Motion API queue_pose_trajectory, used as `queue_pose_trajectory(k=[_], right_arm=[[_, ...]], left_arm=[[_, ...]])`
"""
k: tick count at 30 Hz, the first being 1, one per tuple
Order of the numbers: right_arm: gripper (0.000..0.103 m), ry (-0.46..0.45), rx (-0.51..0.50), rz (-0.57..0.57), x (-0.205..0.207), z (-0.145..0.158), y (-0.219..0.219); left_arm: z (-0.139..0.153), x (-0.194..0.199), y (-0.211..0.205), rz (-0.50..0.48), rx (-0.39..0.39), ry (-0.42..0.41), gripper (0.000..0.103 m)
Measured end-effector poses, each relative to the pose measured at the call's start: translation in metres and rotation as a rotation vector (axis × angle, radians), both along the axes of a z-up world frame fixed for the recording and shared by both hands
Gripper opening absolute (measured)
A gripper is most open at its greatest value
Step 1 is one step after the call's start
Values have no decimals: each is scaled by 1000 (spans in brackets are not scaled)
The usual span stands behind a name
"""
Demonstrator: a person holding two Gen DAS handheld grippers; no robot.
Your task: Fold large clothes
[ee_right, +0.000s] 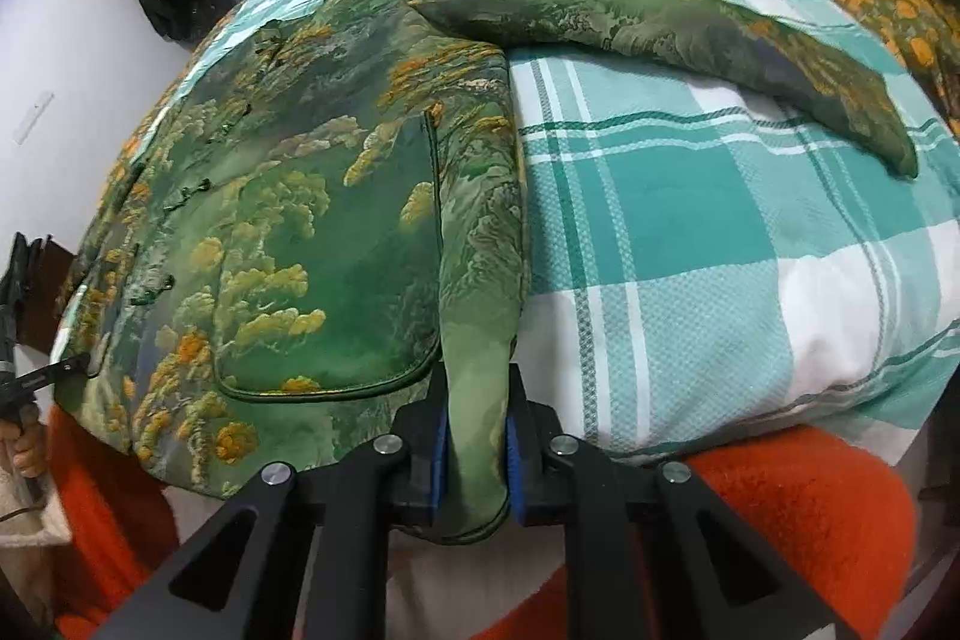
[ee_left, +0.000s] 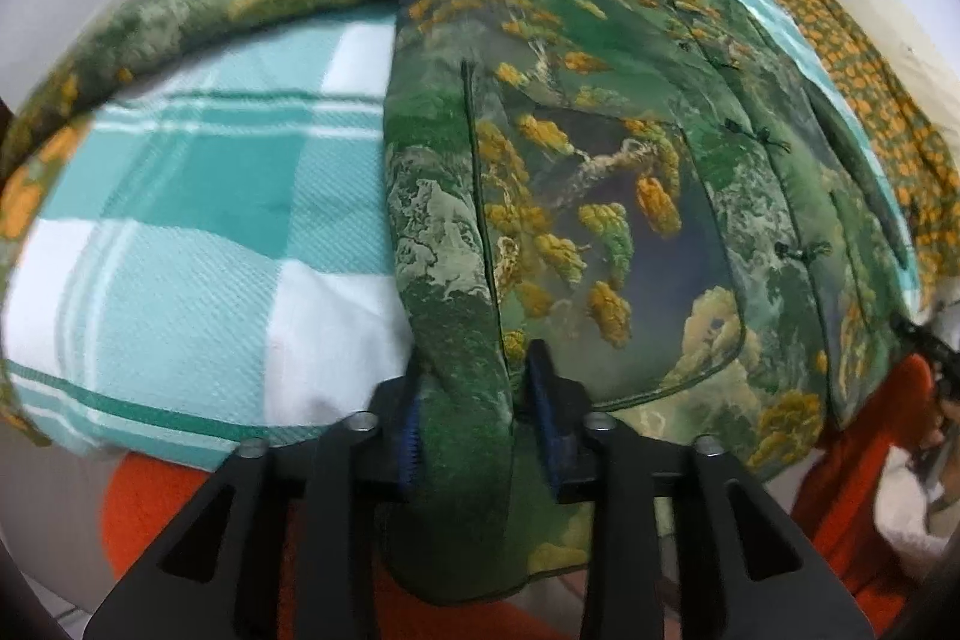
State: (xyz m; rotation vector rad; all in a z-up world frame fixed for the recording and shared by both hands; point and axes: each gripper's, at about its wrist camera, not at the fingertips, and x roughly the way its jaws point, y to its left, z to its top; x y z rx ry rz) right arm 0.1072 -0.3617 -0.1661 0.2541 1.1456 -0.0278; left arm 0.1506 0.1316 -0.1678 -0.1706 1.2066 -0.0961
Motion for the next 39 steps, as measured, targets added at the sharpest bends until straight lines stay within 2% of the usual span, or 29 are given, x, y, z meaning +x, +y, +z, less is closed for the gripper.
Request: queue_pose_trajectory(k=[1, 2, 3, 5, 9, 11, 12, 15, 17, 20, 21, 24, 25, 29, 34, 39], right_arm=[[25, -10, -19, -7, 2, 1, 2], [36, -27, -37, -11, 3, 5, 3], [44, -52, -55, -14, 2, 11, 4], [53, -95, -89, -22, -5, 24, 6], [65, -171, -177, -50, -19, 48, 11], [72, -197, -210, -64, -28, 57, 13], [78, -204, -223, -69, -29, 59, 16], [79, -230, -257, -62, -33, 66, 26], [79, -243, -276, -40, -33, 68, 35], [79, -270, -305, -10, -33, 74, 45], [79, -277, -307, -3, -35, 76, 47], [79, -306, -307, 5, -39, 81, 51], [79, -313, -306, 4, -40, 83, 51], [79, -337, -278, -1, -44, 88, 50], [79, -354, -206, 12, -45, 88, 51], [79, -353, -204, 44, -44, 85, 60]], left_arm=[[5, 0, -2, 3, 41, -20, 49], [10, -3, -2, 2, 66, -37, 56], [16, -5, -3, -2, 87, -56, 58], [30, -11, -4, -10, 113, -94, 68], [58, -23, -11, -25, 157, -171, 76], [71, -28, -13, -27, 158, -211, 98], [79, -29, -16, -27, 153, -237, 103], [100, -34, -27, -34, 136, -323, 103], [110, -37, -35, -35, 160, -389, 103], [124, -39, -48, -27, 232, -485, 103], [126, -39, -53, -22, 286, -517, 103], [124, -40, -64, -23, 400, -530, 103], [122, -39, -65, -26, 403, -515, 103], [113, -35, -65, -18, 333, -439, 103], [102, -37, -75, -10, 268, -398, 103], [105, -39, -92, -64, 205, -427, 103]])
